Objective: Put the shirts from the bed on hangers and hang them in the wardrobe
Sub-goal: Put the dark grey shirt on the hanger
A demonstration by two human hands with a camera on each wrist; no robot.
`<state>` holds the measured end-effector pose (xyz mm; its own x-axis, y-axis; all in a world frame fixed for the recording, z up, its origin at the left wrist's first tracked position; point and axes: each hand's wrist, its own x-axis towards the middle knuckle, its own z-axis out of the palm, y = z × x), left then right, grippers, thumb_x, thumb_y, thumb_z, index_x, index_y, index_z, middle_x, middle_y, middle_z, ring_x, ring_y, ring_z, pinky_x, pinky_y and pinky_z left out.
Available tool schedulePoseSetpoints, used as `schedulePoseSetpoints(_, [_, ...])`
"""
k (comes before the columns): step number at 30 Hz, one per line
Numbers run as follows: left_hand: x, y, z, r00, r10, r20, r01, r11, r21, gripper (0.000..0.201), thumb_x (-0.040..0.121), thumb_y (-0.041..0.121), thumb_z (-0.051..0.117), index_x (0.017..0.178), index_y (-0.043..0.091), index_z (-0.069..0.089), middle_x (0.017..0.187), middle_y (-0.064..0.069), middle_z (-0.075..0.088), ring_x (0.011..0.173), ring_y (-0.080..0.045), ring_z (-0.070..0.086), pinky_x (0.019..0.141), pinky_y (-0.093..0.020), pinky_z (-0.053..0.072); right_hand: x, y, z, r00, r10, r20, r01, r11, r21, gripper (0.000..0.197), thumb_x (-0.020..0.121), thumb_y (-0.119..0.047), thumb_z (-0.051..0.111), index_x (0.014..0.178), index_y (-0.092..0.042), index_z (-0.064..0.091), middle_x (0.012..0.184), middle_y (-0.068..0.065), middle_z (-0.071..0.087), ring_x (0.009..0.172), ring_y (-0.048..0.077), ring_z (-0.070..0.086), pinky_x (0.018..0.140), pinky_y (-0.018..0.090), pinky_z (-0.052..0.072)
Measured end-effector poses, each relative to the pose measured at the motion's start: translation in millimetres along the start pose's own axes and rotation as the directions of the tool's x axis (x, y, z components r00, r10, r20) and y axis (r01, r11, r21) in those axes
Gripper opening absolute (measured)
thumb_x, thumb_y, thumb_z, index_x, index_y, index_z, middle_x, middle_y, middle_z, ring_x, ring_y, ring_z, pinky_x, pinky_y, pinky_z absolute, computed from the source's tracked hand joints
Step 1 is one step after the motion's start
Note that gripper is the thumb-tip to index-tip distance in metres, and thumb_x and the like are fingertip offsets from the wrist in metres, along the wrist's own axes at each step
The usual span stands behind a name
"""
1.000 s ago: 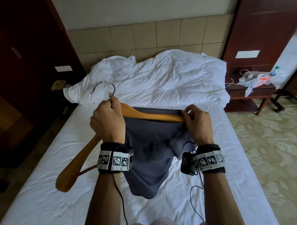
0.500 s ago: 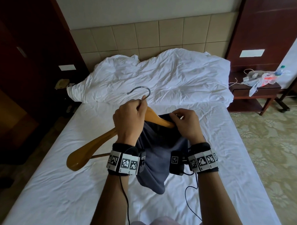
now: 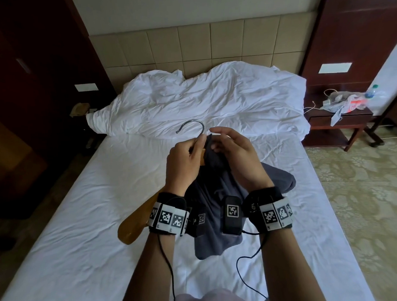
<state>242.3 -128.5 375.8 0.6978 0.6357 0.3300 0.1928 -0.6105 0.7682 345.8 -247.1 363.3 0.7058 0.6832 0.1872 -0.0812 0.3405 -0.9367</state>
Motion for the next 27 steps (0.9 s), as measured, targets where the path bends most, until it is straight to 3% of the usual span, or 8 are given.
schedulePoseSetpoints(5, [2, -1, 3, 1.000, 0.024, 0.019, -0.021, 0.993, -0.120, 0.043, 0.102, 0.058, 0.051, 0.084, 0.024, 0.070, 0.068, 0.000, 0.068, 0.067, -0.021, 0.068, 0.067, -0.049, 0.056, -2, -5, 10, 0.998, -0.058, 0.018, 0.057, 0.997, 0.052, 0.028, 0.112, -0.012, 0.046, 0.127, 0.005, 0.062, 0.112, 0.020, 0.072, 0.105, 0.023, 0.070, 0.098, 0.029, 0.055])
schedulePoseSetpoints(9, [3, 0, -4, 0.994, 0.018, -0.103, -0.031, 0.992, -0.124, 0.049, 0.106, 0.041, 0.054, 0.065, 0.017, 0.047, 0.056, 0.000, 0.047, 0.052, -0.011, 0.046, 0.056, -0.033, 0.040, -1, -5, -9, 0.984, -0.145, -0.099, 0.114, 0.957, -0.268, 0.021, 0.110, -0.013, 0.051, 0.114, -0.006, 0.070, 0.115, 0.006, 0.074, 0.104, 0.015, 0.072, 0.094, 0.027, 0.054])
schedulePoseSetpoints(12, [5, -2, -17, 0.985, 0.022, -0.168, -0.048, 0.987, -0.152, 0.050, 0.107, 0.037, 0.053, 0.065, 0.013, 0.043, 0.056, -0.004, 0.044, 0.051, -0.016, 0.048, 0.055, -0.027, 0.039, 2, 7, -43, 0.949, -0.266, -0.168, 0.069, 0.698, -0.713, 0.019, 0.106, -0.012, 0.055, 0.108, -0.011, 0.074, 0.110, 0.000, 0.075, 0.102, 0.009, 0.067, 0.091, 0.022, 0.048])
schedulePoseSetpoints(15, [8, -1, -27, 0.971, 0.029, -0.239, -0.074, 0.980, -0.184, 0.049, 0.107, 0.035, 0.054, 0.064, 0.014, 0.045, 0.058, -0.012, 0.049, 0.055, -0.032, 0.055, 0.053, -0.021, 0.042, 0, 20, -67, 0.934, -0.293, -0.204, -0.078, 0.392, -0.917, 0.037, 0.102, -0.035, 0.046, 0.096, -0.009, 0.071, 0.098, 0.012, 0.072, 0.100, 0.036, 0.067, 0.092, 0.047, 0.048])
schedulePoseSetpoints(18, [10, 3, -29, 0.957, 0.057, -0.286, -0.101, 0.985, -0.143, 0.049, 0.107, 0.037, 0.053, 0.062, 0.022, 0.042, 0.054, -0.003, 0.049, 0.053, -0.027, 0.054, 0.053, -0.029, 0.041, -1, 23, -56, 0.946, -0.243, -0.213, -0.132, 0.313, -0.940, 0.046, 0.099, -0.044, 0.037, 0.092, -0.011, 0.068, 0.095, 0.011, 0.070, 0.101, 0.038, 0.064, 0.095, 0.051, 0.041])
schedulePoseSetpoints(21, [11, 1, -24, 0.953, 0.064, -0.297, -0.101, 0.989, -0.111, 0.047, 0.107, 0.041, 0.053, 0.065, 0.021, 0.045, 0.056, -0.001, 0.050, 0.056, -0.030, 0.055, 0.058, -0.046, 0.049, 3, 23, -32, 0.970, -0.220, -0.105, -0.024, 0.344, -0.939, 0.045, 0.098, -0.039, 0.040, 0.092, -0.006, 0.069, 0.092, 0.013, 0.071, 0.096, 0.040, 0.064, 0.093, 0.049, 0.042])
schedulePoseSetpoints(23, [11, -2, -21, 0.956, 0.058, -0.286, -0.089, 0.991, -0.097, 0.045, 0.106, 0.043, 0.053, 0.066, 0.022, 0.048, 0.058, 0.003, 0.051, 0.055, -0.030, 0.054, 0.059, -0.050, 0.051, 4, 18, -15, 0.986, -0.163, 0.011, 0.086, 0.462, -0.883, 0.037, 0.103, -0.030, 0.045, 0.102, -0.003, 0.071, 0.099, 0.014, 0.073, 0.101, 0.037, 0.066, 0.094, 0.044, 0.045])
schedulePoseSetpoints(27, [9, -6, -25, 0.971, 0.073, -0.227, -0.095, 0.992, -0.087, 0.045, 0.106, 0.042, 0.053, 0.068, 0.020, 0.050, 0.058, 0.002, 0.048, 0.055, -0.025, 0.049, 0.059, -0.048, 0.050, -2, 5, 0, 0.991, -0.118, 0.066, 0.130, 0.703, -0.699, 0.029, 0.108, -0.016, 0.053, 0.131, -0.015, 0.070, 0.121, 0.000, 0.076, 0.111, 0.011, 0.069, 0.098, 0.021, 0.049])
